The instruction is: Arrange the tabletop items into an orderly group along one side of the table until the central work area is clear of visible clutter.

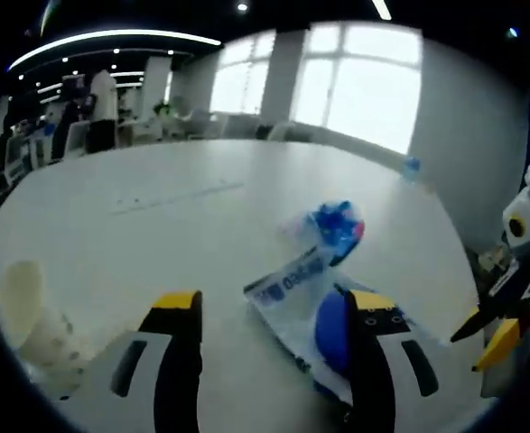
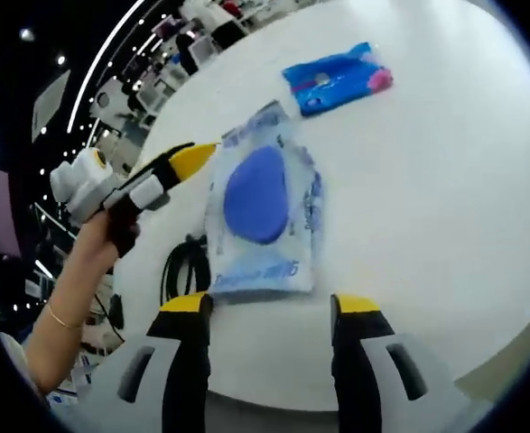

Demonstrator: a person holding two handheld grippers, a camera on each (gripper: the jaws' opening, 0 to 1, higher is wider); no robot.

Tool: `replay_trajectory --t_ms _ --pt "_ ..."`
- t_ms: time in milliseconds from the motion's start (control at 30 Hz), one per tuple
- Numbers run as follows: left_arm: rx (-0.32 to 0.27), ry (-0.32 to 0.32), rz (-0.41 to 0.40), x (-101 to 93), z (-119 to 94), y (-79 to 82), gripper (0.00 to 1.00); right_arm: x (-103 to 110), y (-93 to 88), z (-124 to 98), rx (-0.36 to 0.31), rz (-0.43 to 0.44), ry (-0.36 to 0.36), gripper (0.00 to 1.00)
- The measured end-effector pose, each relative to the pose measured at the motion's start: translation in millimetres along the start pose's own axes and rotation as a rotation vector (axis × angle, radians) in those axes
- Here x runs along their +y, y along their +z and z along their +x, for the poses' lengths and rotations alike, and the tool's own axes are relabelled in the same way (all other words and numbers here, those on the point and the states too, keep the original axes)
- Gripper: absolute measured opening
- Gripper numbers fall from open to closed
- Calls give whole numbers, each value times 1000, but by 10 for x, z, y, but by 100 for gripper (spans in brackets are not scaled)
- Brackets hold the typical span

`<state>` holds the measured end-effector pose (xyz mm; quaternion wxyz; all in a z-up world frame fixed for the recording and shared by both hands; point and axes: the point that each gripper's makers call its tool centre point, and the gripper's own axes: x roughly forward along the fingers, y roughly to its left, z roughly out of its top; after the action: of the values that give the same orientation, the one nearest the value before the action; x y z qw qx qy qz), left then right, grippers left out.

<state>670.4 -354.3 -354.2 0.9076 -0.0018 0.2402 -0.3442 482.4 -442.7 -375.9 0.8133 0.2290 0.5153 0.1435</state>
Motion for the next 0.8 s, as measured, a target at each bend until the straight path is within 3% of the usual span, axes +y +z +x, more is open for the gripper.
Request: replay_trajectory --t_ms 167,400,633,800 --pt "5 4 3 48 104 1 53 17 62 5 -53 59 10 48" --pt "31 15 -35 156 222 -92 47 55 55 43 -75 161 53 46" --pt "28 8 -44 191 311 -102 42 45 9 73 -60 147 34 42" --pt "51 -12 -42 169 369 -152 26 39 -12 83 -52 173 38 40"
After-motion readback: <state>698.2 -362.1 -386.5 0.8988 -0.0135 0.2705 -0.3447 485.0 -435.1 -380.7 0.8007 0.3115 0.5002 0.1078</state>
